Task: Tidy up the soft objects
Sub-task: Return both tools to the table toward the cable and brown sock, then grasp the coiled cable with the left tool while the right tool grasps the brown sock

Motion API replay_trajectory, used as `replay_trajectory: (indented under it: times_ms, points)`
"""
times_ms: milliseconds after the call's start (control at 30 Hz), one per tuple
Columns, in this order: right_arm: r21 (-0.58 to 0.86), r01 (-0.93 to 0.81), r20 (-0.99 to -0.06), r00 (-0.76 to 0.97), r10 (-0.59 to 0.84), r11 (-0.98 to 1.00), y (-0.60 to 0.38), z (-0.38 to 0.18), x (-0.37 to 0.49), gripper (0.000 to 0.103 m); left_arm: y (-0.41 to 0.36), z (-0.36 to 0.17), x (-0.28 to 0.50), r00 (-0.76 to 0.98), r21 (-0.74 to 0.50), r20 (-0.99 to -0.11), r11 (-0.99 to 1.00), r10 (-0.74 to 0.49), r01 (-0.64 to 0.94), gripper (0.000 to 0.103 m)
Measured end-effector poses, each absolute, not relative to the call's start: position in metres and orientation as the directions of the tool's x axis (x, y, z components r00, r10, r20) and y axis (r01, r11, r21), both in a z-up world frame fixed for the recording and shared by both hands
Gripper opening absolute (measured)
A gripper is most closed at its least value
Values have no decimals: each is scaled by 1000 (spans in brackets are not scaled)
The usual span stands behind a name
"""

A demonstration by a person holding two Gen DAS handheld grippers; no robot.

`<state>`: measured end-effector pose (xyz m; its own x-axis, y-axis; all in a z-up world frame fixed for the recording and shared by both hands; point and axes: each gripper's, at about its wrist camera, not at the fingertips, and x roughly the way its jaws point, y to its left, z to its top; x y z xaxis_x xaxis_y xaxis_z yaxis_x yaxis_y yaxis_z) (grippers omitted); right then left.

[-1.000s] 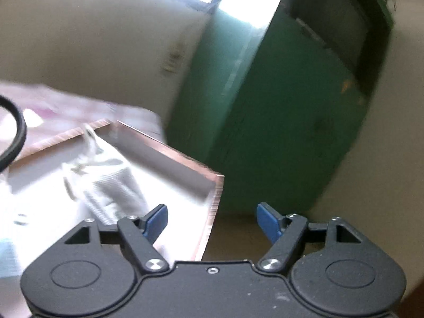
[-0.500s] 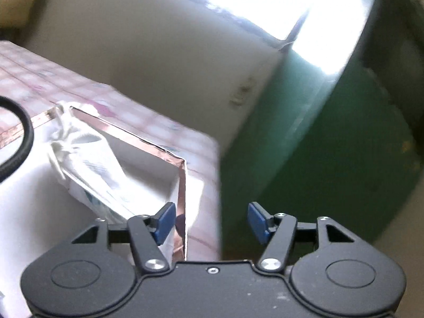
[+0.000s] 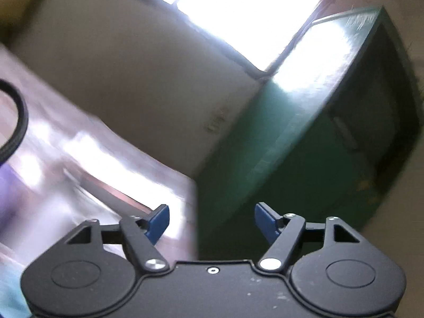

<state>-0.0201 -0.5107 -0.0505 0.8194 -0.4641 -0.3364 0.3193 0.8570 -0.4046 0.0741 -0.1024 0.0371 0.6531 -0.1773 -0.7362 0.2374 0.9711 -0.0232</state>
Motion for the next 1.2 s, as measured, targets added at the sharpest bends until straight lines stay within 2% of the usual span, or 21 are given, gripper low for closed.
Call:
replay_trajectory:
  times_ms: [133,267,333,633,733,867,1000,1133,1167,1200]
  points:
    - [-178,152,-399,892,-212,972,-438,-23,-31,91,-75,32,75,657,-2,-742,980,-135,200,93]
    - [46,6,-373,928,12,999,-365,-14,-33,91,-47,25,75,662,4,-741,985,-113,172,94]
    - [103,-52,-362,928,86,993,-331,-15,-26,91,-33,21,76,664,4,-741,987,-103,158,94]
    - [171,-169,-498,835,234,971,-212,-37,45,93,28,0,91,649,19,-760,998,-23,59,94]
    - [225,-124,-562,794,233,966,-187,-45,86,93,41,-3,96,645,10,-764,999,-21,44,94]
    - [244,-109,-600,763,238,964,-162,-62,137,93,46,-7,100,643,10,-765,999,-26,52,94]
    - [259,-24,-682,703,200,966,-149,-89,181,93,50,-12,107,643,12,-765,998,-32,63,94]
    - [339,-8,-729,630,268,941,-149,-116,209,92,50,-18,117,639,-5,-767,997,-57,82,94]
    - [338,-21,-708,652,270,941,-150,-117,209,86,48,-20,119,639,-7,-766,996,-62,88,94]
    - [343,-36,-708,647,283,939,-151,-118,209,58,46,-21,121,641,-6,-764,995,-66,96,94]
